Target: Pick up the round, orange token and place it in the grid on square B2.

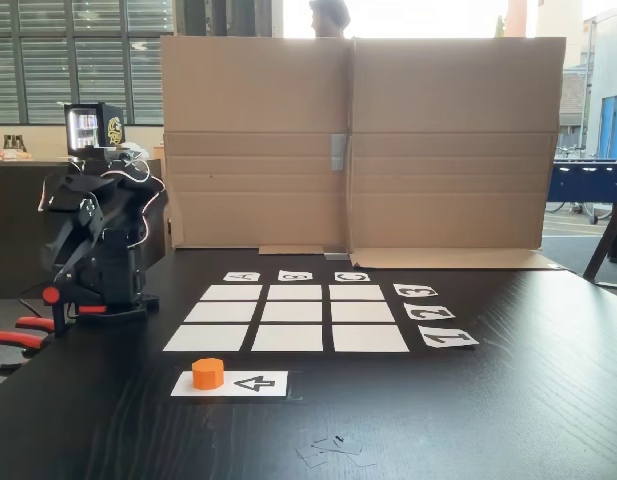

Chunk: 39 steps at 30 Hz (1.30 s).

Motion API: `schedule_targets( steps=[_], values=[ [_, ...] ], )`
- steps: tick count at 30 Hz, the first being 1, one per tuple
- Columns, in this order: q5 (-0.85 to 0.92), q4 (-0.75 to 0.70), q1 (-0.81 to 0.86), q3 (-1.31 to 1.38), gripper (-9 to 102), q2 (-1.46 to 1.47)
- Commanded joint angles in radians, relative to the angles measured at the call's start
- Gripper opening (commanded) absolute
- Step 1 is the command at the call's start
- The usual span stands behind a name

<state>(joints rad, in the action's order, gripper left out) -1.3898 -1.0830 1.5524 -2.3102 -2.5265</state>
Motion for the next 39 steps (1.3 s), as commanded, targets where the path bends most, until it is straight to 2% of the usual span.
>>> schedule_targets(
  steps=[1, 9, 13, 18, 25, 39],
  values=[
    [0.048, -0.052, -0.011, 0.155, 32, 0.130],
    [0.179, -0.229, -0.021, 0.443, 55, 0.428],
    [0.218, -0.325, -0.041, 0.624, 59, 0.555],
    [0.252, -0.365, -0.083, 0.801, 69, 0.707],
    [0.259, -0.477, -0.146, 1.014, 72, 0.914],
    [0.256, -0.491, -0.302, 1.127, 72, 1.161]
  ],
)
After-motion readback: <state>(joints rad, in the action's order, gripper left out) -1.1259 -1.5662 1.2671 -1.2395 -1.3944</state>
